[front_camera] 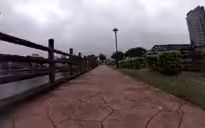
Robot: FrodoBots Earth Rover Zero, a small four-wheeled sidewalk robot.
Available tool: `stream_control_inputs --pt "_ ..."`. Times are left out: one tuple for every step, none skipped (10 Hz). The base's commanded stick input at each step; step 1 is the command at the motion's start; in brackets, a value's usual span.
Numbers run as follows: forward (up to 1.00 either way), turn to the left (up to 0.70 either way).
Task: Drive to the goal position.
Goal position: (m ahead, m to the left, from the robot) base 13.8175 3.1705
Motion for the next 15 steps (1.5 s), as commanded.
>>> stream_control_inputs --pt "1.00 0.00" --pt "1.00 0.00" --pt "1.00 0.00" --pt "1.00 0.00" --pt "1.00 0.00" --pt "1.00 0.00" --pt "1.00 0.00" --pt "1.00 0.00" --pt "1.00 0.00" --pt "1.00 0.00" --pt "1.00 0.00" --pt "1.00 0.00" --pt "1.00 0.00" --pt "1.00 0.00" --pt "1.00 0.00"
